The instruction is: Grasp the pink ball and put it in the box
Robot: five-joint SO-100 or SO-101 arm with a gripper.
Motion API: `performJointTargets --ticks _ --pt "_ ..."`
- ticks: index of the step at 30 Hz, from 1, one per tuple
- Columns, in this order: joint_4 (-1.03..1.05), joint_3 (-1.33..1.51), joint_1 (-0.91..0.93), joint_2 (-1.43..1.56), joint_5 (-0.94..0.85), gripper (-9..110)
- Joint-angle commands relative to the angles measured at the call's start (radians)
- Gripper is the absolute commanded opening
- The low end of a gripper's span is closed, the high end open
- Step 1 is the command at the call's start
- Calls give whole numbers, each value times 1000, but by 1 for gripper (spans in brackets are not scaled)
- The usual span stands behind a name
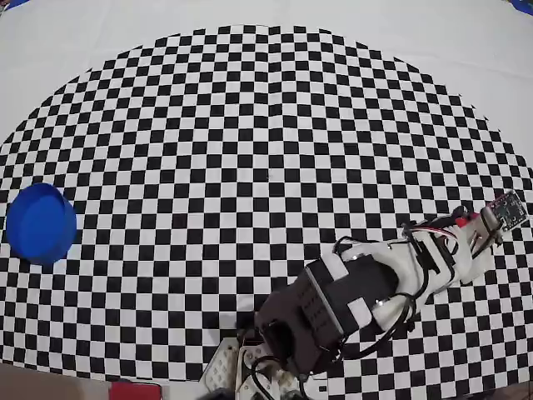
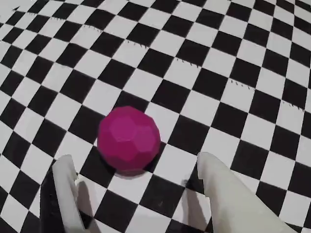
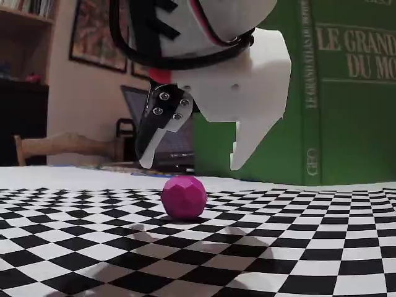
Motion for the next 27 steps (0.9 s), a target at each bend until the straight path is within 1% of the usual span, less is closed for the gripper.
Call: performJointTargets --ticks 1,27 --pt "6 -51 -9 -2 2 29" --pt "6 -181 -23 -153 -2 29"
